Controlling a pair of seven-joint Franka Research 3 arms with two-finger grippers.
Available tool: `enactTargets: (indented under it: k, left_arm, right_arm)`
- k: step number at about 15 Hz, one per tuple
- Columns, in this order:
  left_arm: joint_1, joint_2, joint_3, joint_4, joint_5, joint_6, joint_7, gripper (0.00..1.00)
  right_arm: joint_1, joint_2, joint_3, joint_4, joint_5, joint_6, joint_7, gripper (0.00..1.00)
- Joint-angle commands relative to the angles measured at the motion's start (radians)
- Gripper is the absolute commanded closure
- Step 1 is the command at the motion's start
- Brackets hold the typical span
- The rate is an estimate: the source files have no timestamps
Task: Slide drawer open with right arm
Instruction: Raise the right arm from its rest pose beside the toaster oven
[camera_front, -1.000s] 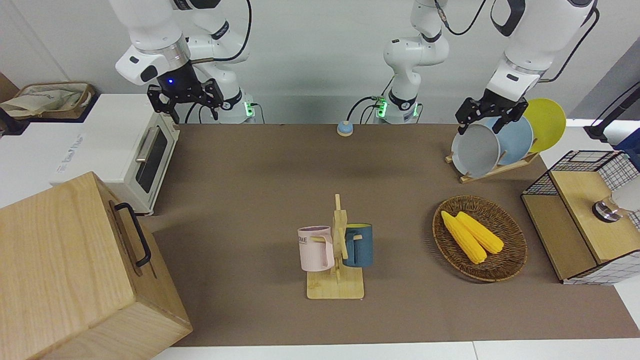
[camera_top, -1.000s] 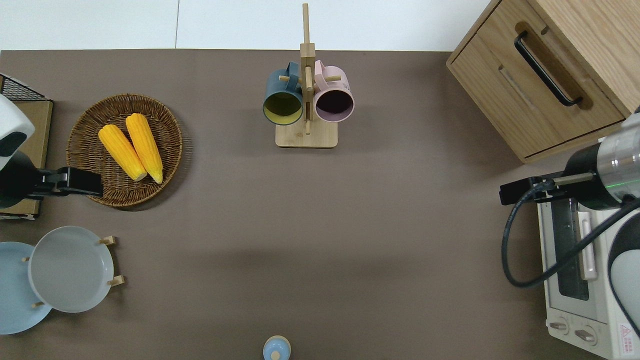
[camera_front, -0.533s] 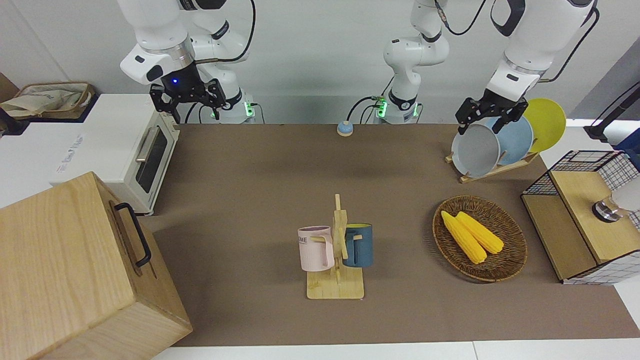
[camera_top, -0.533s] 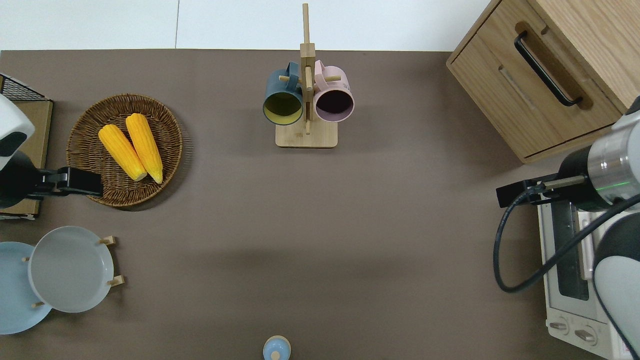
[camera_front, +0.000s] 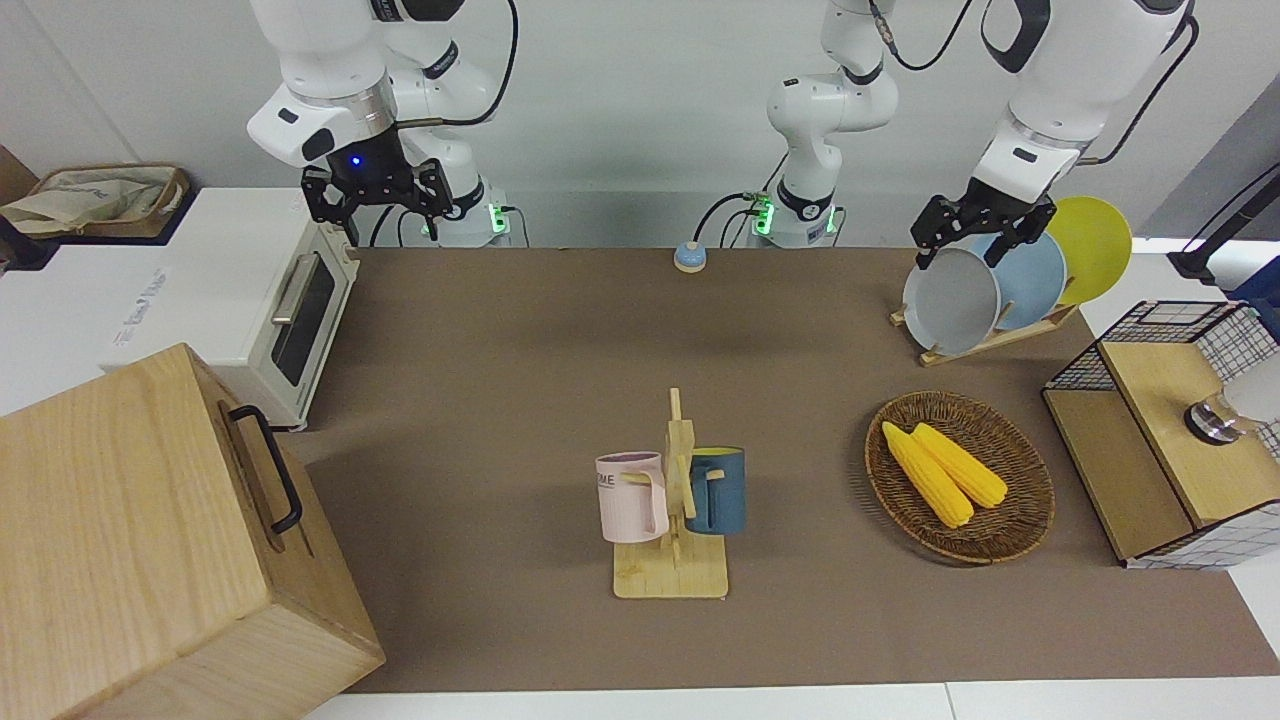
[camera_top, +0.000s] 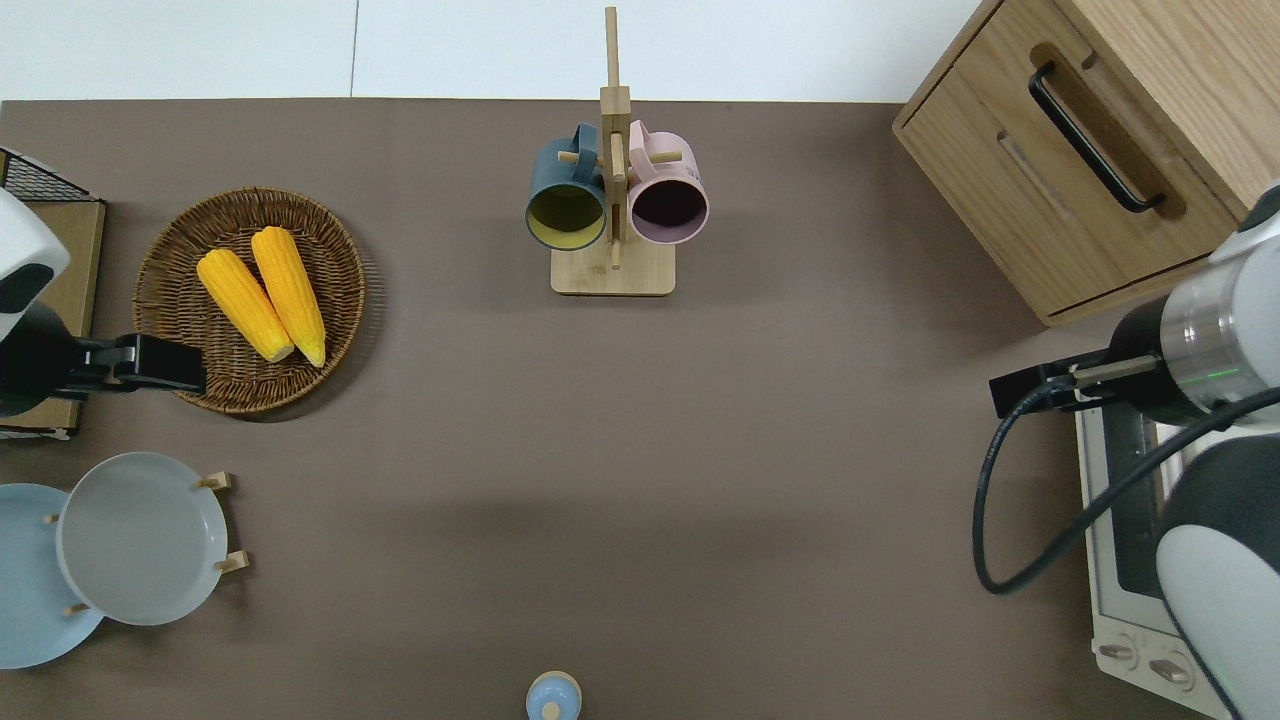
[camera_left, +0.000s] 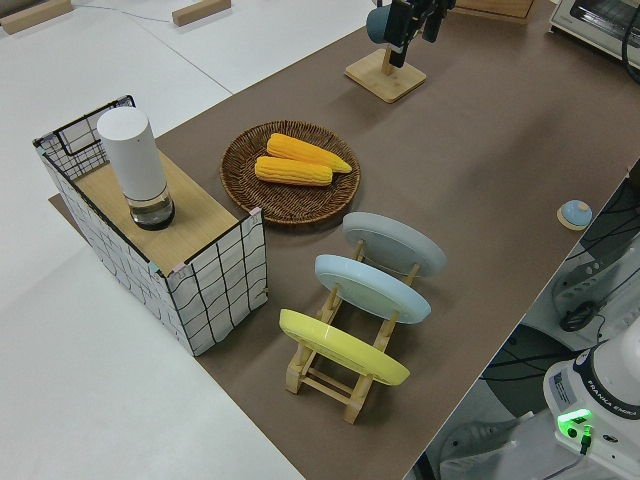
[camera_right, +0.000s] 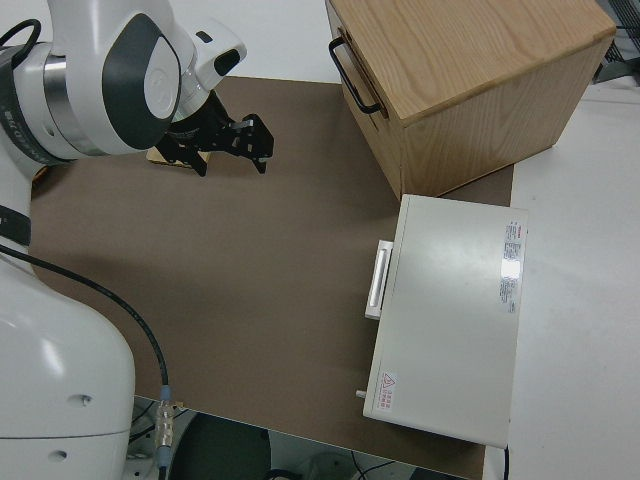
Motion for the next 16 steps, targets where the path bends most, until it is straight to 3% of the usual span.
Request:
enactTargets:
  k: [1,7,10,14,16]
  left_arm:
    - [-0.005,-0.007,0.002,0.001,0.013,-0.005,0.006,0.00]
    - [-0.006,-0.007,0.004,0.001,0.013,-0.005,0.006,0.00]
    - [-0.006,-0.009,0.004,0.001,0.013,-0.005,0.005,0.00]
    - [-0.005,-0.009,0.004,0.001,0.013,-0.005,0.006,0.00]
    - [-0.005,-0.007,0.004,0.001,0.013,-0.005,0.005,0.00]
  right_arm:
    - [0.010,-0.016,0.004,0.004,-0.072,-0.007,0.011,0.019]
    - [0.036,-0.023,0.013,-0.016,-0.156,0.002,0.011,0.021]
    - [0.056,-0.023,0.024,-0.027,-0.184,0.021,0.065,0.023]
    - [0.058,-0.017,0.090,-0.053,-0.280,0.024,0.177,0.023]
    - [0.058,-0.014,0.143,-0.085,-0.378,0.024,0.209,0.023]
